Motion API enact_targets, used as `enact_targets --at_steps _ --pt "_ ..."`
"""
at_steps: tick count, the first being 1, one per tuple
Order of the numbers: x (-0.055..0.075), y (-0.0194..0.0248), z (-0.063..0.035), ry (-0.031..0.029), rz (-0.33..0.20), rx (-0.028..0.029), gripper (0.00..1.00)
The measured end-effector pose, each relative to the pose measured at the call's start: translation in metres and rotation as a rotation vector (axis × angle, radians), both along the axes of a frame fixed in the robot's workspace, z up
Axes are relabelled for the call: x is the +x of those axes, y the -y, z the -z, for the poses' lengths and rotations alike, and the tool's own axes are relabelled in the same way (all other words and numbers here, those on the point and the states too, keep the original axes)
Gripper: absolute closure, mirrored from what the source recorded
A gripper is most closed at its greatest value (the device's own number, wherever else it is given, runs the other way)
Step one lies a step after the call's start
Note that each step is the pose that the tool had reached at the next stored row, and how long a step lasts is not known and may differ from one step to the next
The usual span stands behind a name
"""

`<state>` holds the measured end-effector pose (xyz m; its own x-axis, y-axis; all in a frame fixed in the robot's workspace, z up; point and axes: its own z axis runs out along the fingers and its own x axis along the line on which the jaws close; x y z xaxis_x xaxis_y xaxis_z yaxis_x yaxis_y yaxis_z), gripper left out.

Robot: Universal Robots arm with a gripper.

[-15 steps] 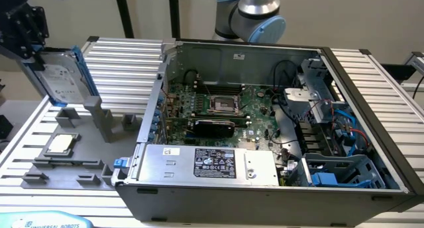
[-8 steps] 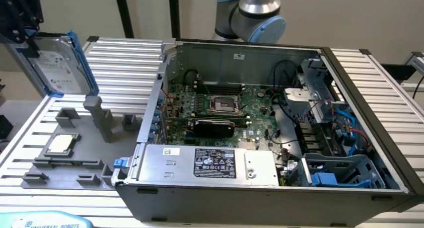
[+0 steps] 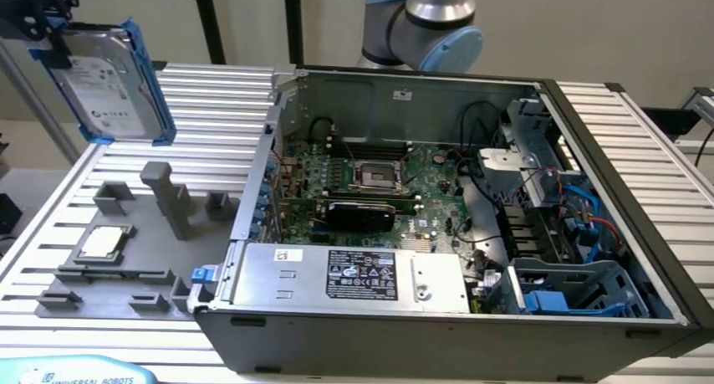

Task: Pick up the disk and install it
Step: 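Pick up the disk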

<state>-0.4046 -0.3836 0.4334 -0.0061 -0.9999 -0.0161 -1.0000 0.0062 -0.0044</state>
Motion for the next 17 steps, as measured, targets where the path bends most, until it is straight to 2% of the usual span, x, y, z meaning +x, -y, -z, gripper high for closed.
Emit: enact_targets --at_steps 5,13,17 --pt "0.022 0.0005 -0.0225 0.0 -0.001 0.0086 0.67" --pt "0.059 0.0038 -0.0585 -0.0003 -0.001 0.0225 0.67" --pt "0.077 0.0061 -0.0703 -0.0001 -0.001 0.0281 0.67"
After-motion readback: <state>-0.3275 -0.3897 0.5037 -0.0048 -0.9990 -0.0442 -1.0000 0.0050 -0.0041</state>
